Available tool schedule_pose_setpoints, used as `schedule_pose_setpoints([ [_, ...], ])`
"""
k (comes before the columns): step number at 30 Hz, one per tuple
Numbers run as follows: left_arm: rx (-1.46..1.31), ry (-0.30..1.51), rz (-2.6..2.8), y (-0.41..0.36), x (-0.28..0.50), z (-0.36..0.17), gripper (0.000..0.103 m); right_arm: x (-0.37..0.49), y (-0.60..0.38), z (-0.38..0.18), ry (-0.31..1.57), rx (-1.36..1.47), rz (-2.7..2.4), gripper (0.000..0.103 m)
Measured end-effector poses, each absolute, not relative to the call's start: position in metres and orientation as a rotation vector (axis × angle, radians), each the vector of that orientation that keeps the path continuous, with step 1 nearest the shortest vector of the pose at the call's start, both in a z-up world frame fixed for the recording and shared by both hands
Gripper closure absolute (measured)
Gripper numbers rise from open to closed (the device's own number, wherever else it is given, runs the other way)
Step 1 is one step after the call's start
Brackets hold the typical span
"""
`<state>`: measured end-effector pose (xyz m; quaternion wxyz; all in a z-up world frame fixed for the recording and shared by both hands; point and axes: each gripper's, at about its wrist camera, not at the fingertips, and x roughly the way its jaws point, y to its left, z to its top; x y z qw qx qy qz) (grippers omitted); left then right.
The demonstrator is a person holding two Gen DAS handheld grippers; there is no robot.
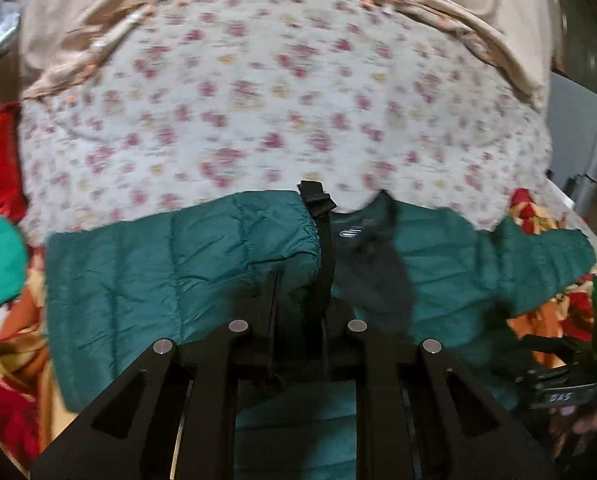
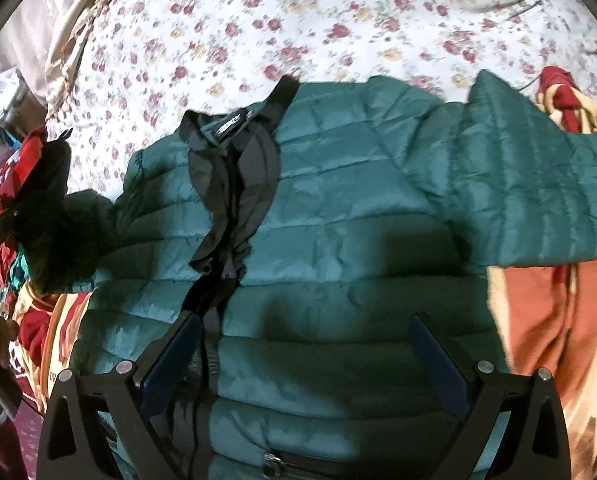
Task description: Fold large clothes
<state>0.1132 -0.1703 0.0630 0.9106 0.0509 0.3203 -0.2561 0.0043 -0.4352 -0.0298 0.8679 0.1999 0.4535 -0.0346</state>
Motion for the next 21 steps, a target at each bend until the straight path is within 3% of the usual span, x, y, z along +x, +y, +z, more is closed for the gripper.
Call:
schedule_pose_setpoints([
  [10,0.095,0.789,-0.706,-0.281,0.105,0.023,0.088,-0.009,-0.479,-0.038,0.949,0.449,-0.136,0.001],
  [17,0.081,0.858,-0.743,-0.310,0.105,-0.022,0.087,-0.009,-0.495,-0.053,0.967,0.481,-0.145,0.001],
  [18,0.066,0.859,-0.750,-0.310,0.106,-0.026,0.084,-0.010,-0.498,-0.055,0.968,0.494,-0.140,0.001],
  [20,0.055,0.849,-0.773,-0.310,0.107,-0.029,0.066,-0.012,-0.501,-0.058,0.969,0.510,-0.136,0.001],
  [21,0.044,0.846,-0.791,-0.309,0.107,-0.029,0.047,-0.013,-0.502,-0.057,0.967,0.511,-0.138,0.001],
])
